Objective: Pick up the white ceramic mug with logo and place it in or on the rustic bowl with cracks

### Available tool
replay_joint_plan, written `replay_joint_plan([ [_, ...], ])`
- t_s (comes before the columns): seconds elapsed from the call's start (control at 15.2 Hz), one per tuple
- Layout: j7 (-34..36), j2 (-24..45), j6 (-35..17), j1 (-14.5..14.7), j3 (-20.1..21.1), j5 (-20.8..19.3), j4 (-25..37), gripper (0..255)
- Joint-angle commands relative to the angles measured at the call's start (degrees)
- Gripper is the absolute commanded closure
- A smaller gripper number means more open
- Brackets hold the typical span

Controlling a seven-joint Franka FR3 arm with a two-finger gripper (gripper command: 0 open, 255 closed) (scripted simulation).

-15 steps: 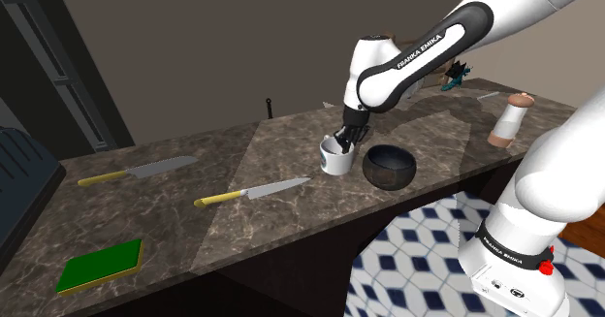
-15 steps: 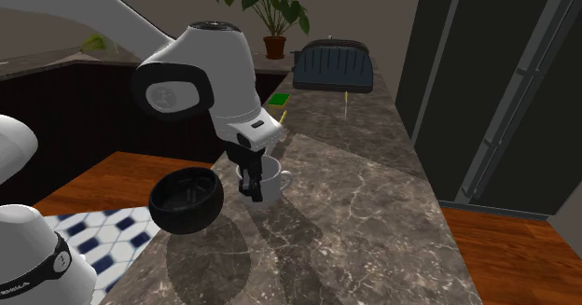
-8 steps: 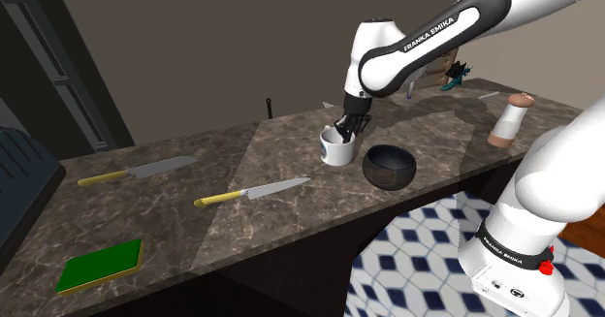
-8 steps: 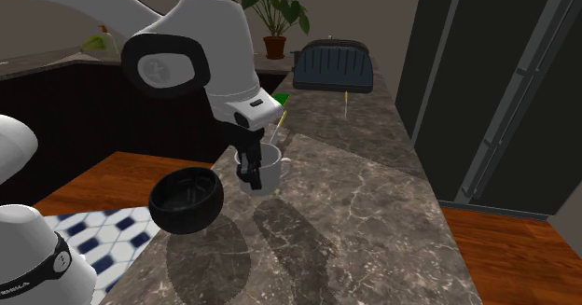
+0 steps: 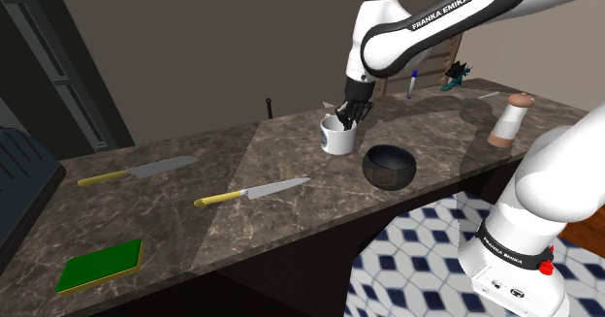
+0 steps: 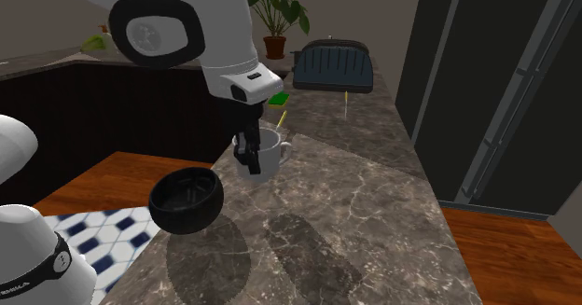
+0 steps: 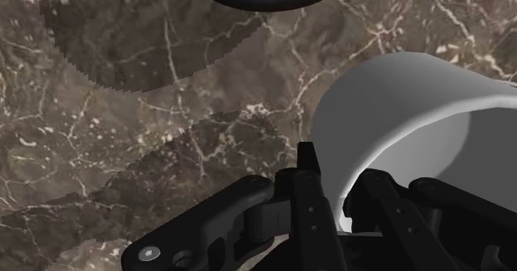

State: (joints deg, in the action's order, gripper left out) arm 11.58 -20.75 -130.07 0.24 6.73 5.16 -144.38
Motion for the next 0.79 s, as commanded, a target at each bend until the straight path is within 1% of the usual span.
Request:
replay_joint_plan([
  [0.0, 0.1, -0.7, 1.7, 0.0, -0.1, 0.0, 1.0, 255],
  [0.73, 0.3, -3.7, 10.9, -0.1, -0.5, -0.3, 7.2, 255],
])
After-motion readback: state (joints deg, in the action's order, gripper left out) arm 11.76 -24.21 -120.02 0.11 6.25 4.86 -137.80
